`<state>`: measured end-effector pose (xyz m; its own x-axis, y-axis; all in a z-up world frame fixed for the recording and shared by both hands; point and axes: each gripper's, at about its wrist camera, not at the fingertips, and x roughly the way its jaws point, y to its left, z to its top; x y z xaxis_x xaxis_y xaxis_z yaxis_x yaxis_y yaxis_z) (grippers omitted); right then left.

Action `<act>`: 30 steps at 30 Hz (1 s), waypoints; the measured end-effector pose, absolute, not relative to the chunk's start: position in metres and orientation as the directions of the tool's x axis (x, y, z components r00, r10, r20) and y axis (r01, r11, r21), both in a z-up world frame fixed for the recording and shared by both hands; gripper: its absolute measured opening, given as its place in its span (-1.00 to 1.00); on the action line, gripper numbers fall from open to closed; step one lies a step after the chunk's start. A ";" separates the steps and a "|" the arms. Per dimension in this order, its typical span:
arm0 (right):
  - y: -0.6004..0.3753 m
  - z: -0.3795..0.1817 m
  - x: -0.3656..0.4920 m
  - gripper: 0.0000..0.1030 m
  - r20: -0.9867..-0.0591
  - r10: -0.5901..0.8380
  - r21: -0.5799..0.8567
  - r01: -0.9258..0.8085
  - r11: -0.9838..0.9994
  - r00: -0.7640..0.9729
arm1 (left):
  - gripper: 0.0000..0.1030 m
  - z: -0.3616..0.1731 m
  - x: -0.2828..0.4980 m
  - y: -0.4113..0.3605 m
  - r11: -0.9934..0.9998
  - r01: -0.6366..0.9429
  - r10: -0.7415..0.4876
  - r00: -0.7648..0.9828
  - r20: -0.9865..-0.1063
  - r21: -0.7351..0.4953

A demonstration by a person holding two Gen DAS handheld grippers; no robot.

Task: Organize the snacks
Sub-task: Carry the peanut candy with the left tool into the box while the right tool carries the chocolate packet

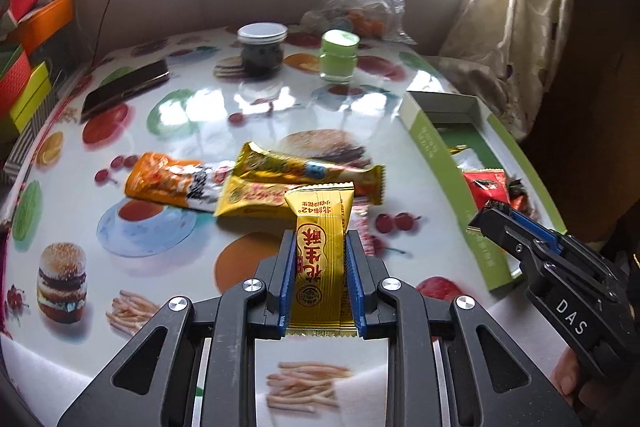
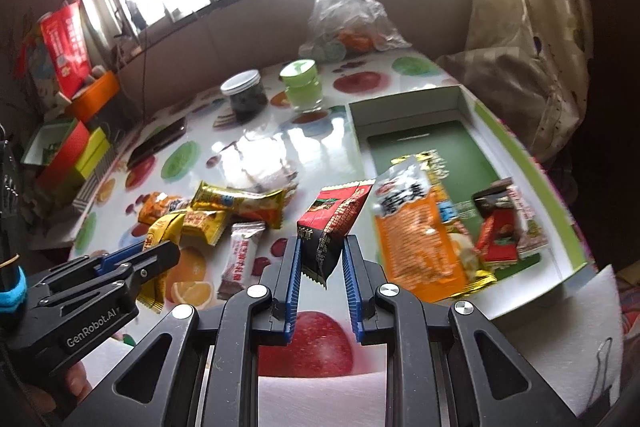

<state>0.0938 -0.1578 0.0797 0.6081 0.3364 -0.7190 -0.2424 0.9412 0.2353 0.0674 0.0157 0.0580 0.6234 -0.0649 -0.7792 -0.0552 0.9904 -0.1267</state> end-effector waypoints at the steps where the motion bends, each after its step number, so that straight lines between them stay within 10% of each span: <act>1: -0.161 0.081 0.093 -0.62 -0.717 0.331 0.233 -0.236 0.943 0.614 | -0.53 0.060 0.068 0.012 0.991 -0.046 -0.071 0.626 -0.777 -0.128; 30: -0.241 0.084 0.093 -0.62 -0.718 0.222 0.214 -0.094 0.972 0.660 | -0.53 0.072 0.102 -0.073 0.978 0.140 -0.211 0.611 -0.763 -0.158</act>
<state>0.0933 -0.2414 0.0841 0.6597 0.2217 -0.7181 -0.0941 0.9724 0.2137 0.1019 -0.0733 0.0716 0.6108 -0.2106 -0.7632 0.1395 0.9775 -0.1581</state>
